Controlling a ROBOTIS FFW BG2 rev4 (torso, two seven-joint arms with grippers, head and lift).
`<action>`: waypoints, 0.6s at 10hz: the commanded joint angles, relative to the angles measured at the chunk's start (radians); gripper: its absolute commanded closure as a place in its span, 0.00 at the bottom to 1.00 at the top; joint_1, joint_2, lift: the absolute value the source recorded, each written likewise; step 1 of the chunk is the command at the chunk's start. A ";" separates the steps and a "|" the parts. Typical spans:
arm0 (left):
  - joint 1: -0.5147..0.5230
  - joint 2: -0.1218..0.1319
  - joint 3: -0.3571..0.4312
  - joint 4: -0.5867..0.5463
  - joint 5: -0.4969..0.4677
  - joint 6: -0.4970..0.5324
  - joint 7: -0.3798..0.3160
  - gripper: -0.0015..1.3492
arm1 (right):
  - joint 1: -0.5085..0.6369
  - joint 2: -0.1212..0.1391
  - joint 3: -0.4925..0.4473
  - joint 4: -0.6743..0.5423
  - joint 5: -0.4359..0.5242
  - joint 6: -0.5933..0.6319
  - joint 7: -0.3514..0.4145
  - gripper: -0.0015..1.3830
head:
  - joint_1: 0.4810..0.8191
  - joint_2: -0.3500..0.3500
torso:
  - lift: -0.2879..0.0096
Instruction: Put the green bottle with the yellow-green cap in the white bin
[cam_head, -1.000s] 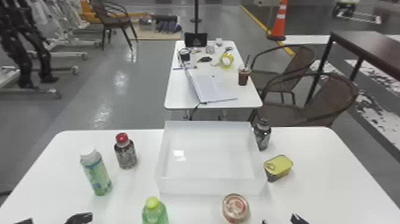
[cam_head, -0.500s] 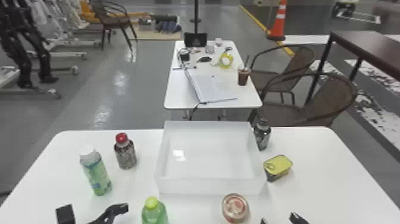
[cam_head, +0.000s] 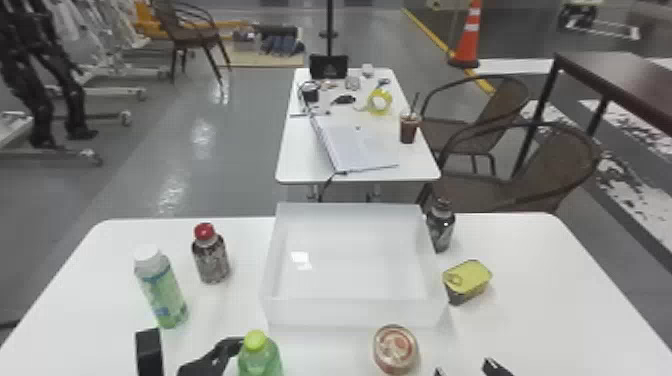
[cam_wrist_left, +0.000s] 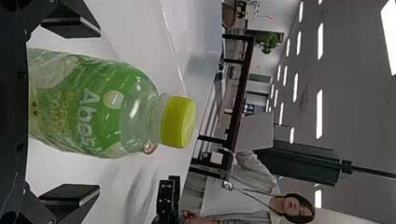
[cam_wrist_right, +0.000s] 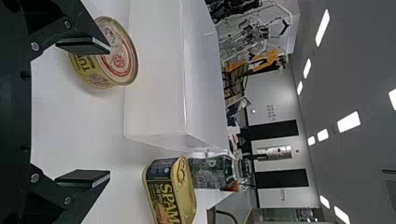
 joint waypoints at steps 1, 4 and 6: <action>-0.026 0.022 -0.035 0.037 0.019 0.017 -0.015 0.10 | 0.000 0.006 0.000 0.003 0.000 0.000 0.002 0.24 | 0.20 0.50 | 0.63; -0.040 0.028 -0.051 0.067 0.041 -0.012 -0.015 0.35 | -0.001 0.016 0.000 0.009 0.002 0.000 0.006 0.24 | 0.20 0.50 | 0.63; -0.035 0.024 -0.040 0.067 0.036 -0.012 -0.010 0.56 | -0.001 0.017 0.000 0.012 -0.001 0.000 0.008 0.24 | 0.20 0.50 | 0.63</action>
